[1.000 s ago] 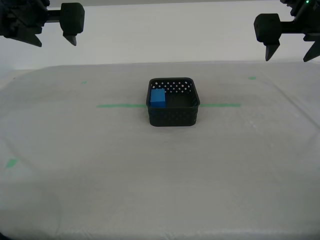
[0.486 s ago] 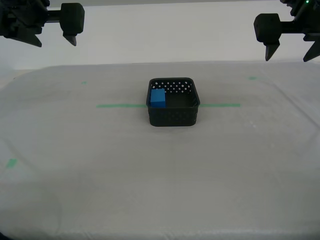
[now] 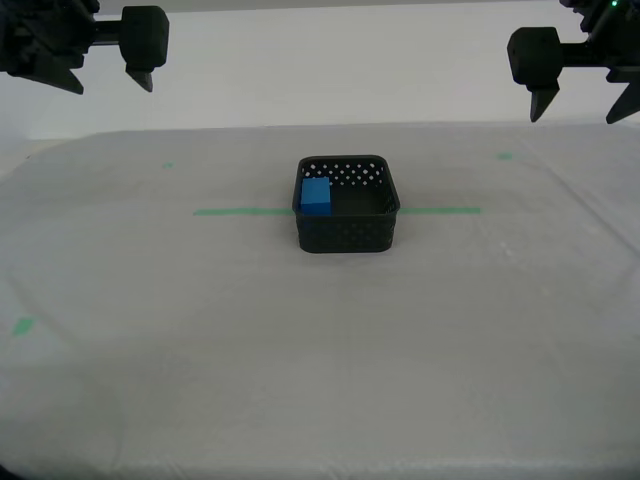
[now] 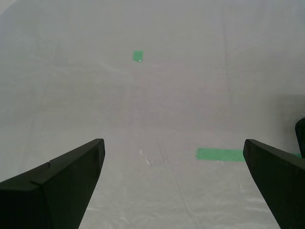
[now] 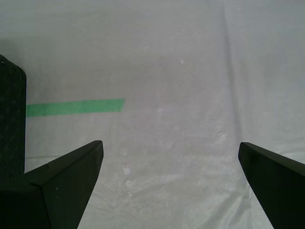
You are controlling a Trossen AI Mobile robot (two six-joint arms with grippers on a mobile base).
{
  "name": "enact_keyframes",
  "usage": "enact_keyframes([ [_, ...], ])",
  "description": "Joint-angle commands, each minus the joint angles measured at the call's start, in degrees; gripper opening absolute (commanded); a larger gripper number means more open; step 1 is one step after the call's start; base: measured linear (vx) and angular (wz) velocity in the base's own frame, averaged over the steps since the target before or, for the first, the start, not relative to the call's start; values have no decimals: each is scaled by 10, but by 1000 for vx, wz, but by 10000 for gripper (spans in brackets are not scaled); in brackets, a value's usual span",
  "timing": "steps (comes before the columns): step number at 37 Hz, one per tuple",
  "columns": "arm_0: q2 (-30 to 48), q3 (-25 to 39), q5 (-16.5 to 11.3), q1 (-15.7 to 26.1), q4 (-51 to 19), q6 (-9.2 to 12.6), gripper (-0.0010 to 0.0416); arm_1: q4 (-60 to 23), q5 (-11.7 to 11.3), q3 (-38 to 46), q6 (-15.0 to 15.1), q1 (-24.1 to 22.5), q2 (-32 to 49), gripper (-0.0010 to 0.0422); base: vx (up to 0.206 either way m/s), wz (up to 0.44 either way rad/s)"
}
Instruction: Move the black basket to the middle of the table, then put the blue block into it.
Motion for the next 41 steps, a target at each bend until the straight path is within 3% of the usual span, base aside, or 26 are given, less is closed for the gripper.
enact_keyframes([
  [1, 0, 0, 2, 0, 0, 1, 399, 1, -2, 0, 0, 0, 0, 400, 0, 0],
  [41, 0, 0, 2, 0, 0, 1, 399, 0, -2, 0, 0, 0, 0, 400, 0, 0],
])
